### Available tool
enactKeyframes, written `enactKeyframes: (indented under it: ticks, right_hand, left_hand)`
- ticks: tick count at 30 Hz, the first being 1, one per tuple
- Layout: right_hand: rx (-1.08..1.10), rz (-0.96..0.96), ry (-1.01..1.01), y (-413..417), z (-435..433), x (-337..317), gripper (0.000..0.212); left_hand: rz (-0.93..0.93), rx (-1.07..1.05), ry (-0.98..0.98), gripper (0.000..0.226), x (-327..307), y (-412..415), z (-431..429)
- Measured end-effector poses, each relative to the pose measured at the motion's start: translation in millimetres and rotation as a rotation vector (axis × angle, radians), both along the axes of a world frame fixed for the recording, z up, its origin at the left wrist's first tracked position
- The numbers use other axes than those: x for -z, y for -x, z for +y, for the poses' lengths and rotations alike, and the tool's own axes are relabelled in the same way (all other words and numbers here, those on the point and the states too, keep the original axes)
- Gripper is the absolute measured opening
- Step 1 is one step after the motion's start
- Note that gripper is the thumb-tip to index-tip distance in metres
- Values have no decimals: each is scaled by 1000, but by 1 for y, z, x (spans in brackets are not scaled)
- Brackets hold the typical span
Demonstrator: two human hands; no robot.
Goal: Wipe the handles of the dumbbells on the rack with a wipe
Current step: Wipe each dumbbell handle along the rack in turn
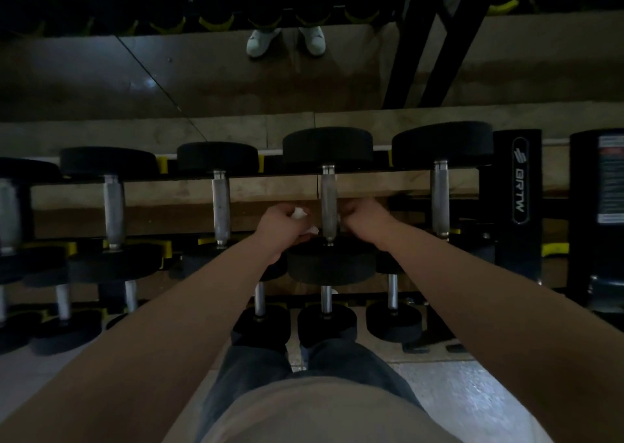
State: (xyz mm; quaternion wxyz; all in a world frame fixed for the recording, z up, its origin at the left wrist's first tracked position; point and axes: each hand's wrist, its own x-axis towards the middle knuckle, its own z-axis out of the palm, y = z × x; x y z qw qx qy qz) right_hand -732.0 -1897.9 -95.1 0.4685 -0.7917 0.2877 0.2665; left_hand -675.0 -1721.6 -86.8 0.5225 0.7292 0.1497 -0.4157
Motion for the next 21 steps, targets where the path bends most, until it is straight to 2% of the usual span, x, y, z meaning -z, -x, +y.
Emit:
enactKeyframes:
  ticks: [1, 3, 4, 7, 8, 9, 12, 14, 16, 18, 21]
  right_hand:
    - [-118, 42, 38, 5, 1, -3, 15]
    - [-119, 34, 53, 3, -1, -6, 13]
    - [-3, 4, 14, -4, -2, -6, 12]
    - [540, -142, -226, -31, -6, -7, 18]
    - [624, -179, -251, -37, -6, -6, 17]
    - [612, -199, -223, -39, -4, -7, 15]
    - [276, -153, -8, -21, 4, -9, 9]
    - [48, 7, 14, -3, 8, -5, 11]
    - [-66, 136, -27, 2, 3, 0, 13]
    - [24, 144, -105, -9, -7, 1, 19]
    - [411, -37, -338, -34, -13, 2, 26]
  left_hand:
    - [-39, 54, -35, 19, -2, 0, -1]
    - [-88, 128, -85, 26, -5, 0, -2]
    - [-87, 141, -96, 30, -5, 0, -2]
    - [-63, 170, -88, 35, -9, 0, -2]
    - [-59, 186, -88, 37, -9, 0, -2]
    - [-58, 192, -86, 38, -9, -1, -2]
    - [-60, 169, -92, 38, -9, -1, -4]
    - [-77, 156, -115, 37, -8, 0, -7]
    - [-101, 183, -137, 37, -6, 2, -11]
    - [-119, 203, -154, 35, -5, 3, -14]
    - [-119, 179, -178, 34, -4, 2, -17]
